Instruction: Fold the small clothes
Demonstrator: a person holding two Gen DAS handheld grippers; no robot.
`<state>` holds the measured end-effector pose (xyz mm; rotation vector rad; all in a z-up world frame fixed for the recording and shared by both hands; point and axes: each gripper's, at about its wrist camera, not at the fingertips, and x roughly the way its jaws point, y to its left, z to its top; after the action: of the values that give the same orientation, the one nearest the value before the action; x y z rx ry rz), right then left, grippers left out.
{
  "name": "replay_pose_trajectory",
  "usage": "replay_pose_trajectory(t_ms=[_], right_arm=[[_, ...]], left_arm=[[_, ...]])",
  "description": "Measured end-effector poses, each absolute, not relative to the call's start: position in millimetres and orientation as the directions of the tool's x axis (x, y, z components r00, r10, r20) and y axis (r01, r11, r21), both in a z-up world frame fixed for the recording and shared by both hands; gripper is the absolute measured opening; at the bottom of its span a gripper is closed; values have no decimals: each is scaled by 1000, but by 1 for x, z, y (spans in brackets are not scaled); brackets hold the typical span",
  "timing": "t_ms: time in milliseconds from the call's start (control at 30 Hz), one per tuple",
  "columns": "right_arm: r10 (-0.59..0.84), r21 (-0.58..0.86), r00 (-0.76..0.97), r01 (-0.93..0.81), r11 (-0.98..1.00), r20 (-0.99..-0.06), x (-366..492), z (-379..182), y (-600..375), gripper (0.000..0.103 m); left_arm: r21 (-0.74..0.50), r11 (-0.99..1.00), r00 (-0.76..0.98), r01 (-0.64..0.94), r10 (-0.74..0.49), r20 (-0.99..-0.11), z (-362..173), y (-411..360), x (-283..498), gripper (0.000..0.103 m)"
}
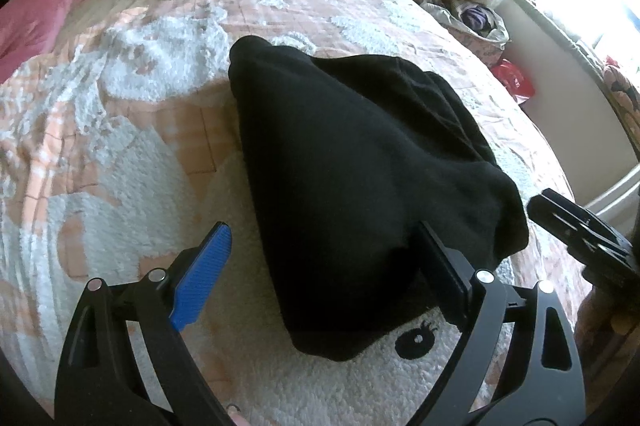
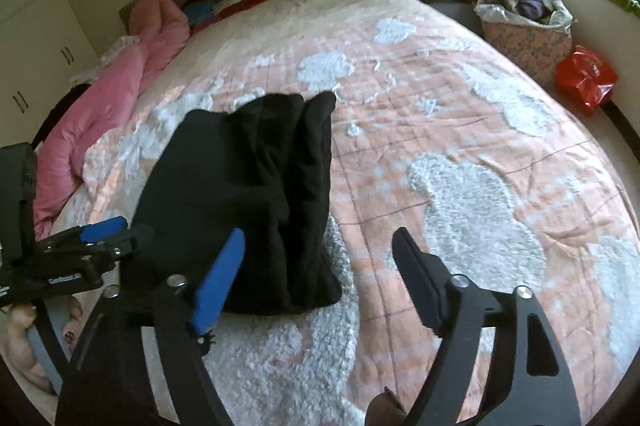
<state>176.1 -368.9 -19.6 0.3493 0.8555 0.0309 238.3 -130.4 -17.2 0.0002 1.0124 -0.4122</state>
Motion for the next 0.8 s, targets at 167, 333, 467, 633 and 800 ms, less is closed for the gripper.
replay_pose_trajectory(t_ms=[167,333,467,633,800], right_arm=[[115,281,703,126,951,-702,156,1,-363,92],[106,284,740,119,951,-664,134,18,-357,98],[114,290,761,100,952,-638,112,28,-347,99],[108,264,775,78,961,-622,83,33,-325,99],[72,216,782,82,973,-620,57,26,-303,99]], left_arm=[[-184,922,478,341,-339,-810,-7,-127,231,93],[-180,916,495,358,-350,-795,7,-121,217,93],[-178,911,514,372,-362,-777,18,-113,198,94],[-163,906,535,390,-367,-761,22,-102,170,94],[-131,915,559,383,-342,-755,12,-91,140,94]])
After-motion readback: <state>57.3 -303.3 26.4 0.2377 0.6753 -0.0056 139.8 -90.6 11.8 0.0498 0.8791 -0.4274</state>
